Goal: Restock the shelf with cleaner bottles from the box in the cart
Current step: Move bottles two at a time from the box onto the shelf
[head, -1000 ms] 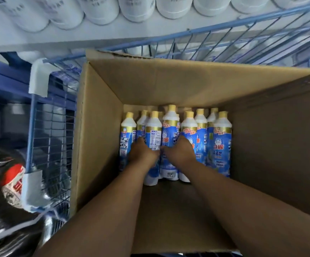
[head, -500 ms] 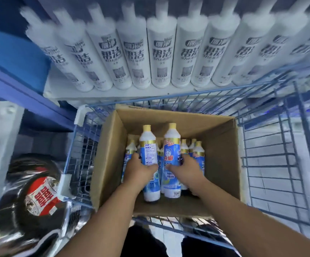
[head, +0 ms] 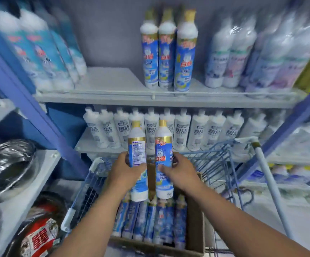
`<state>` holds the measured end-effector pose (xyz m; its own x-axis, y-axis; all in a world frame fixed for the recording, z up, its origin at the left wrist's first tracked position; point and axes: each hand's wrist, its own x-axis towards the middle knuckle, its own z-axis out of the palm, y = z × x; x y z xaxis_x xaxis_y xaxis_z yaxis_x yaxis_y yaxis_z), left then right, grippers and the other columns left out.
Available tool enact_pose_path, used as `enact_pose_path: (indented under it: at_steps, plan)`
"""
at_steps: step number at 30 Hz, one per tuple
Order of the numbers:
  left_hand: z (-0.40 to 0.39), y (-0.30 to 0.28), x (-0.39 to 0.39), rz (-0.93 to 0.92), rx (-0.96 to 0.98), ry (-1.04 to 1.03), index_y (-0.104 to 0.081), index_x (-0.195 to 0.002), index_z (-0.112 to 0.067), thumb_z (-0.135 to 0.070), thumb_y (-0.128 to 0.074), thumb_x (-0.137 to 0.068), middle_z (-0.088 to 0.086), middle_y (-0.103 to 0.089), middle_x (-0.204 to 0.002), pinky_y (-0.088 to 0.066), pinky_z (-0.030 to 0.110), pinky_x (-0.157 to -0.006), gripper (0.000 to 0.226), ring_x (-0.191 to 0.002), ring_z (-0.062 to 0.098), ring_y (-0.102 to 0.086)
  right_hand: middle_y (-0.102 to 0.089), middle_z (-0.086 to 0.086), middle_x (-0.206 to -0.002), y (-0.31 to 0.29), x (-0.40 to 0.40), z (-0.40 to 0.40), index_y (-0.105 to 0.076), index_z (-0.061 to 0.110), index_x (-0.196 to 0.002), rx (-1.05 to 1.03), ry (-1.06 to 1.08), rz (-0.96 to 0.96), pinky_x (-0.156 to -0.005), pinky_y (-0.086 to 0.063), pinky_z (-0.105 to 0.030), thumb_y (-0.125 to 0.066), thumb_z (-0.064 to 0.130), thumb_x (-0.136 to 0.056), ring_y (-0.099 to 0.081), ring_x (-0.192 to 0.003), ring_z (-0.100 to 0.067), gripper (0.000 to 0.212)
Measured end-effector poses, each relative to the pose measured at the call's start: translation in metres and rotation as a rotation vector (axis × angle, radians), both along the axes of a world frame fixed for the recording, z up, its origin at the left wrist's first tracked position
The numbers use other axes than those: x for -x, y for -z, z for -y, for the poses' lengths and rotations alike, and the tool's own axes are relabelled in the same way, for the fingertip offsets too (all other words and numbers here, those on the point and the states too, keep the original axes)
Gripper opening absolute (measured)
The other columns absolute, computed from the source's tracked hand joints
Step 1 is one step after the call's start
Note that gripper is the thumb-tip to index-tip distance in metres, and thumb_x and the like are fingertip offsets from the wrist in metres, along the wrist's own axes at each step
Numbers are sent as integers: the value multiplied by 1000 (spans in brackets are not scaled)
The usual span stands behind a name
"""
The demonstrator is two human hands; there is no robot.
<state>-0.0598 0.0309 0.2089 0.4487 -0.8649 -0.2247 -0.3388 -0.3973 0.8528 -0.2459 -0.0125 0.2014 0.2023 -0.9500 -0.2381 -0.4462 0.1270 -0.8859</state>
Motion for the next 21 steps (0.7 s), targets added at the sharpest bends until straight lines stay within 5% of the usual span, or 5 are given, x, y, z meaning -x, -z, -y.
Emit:
enact_pose_path:
  at_steps: [3, 5, 12, 15, 21]
  plan:
    - [9, -42, 4, -22, 130, -19, -54, -110, -34, -28, -81, -80, -10, -65, -105, -55, 34, -79, 41, -88, 7, -65, -64, 14, -98, -37, 1, 10, -55, 31, -110, 84, -4, 39, -74, -59, -30, -78, 29, -84, -69, -80, -6, 35]
    - [17, -70, 4, -8, 209, -9, -55, -116, -31, -27, -81, -81, -11, -65, -105, -55, 34, -78, 43, -90, 7, -65, -64, 12, -100, -61, -1, 17, -57, 28, -117, 136, -4, 55, -70, -57, -24, -78, 28, -84, -67, -79, -3, 39]
    - [63, -144, -7, -25, 425, 38, -55, -98, -37, -24, -81, -79, -15, -68, -101, -55, 29, -75, 34, -89, 3, -67, -64, 16, -100, -134, -17, 49, -57, 31, -118, 338, 72, 138, -76, -56, -25, -81, 26, -80, -64, -84, 1, 45]
    - [89, -164, -16, -38, 486, 70, -57, -114, -35, -27, -82, -80, -13, -68, -109, -57, 30, -78, 42, -96, 7, -68, -65, 14, -104, -162, -25, 69, -57, 30, -119, 401, 122, 169, -77, -56, -25, -81, 26, -80, -64, -90, -3, 46]
    - [148, -184, -40, -19, 557, 120, -58, -118, -35, -31, -82, -78, -9, -67, -115, -57, 28, -78, 47, -96, 4, -67, -57, 27, -94, -201, -56, 110, -53, 29, -114, 534, 207, 220, -64, -46, -2, -78, 14, -84, -57, -81, 22, 42]
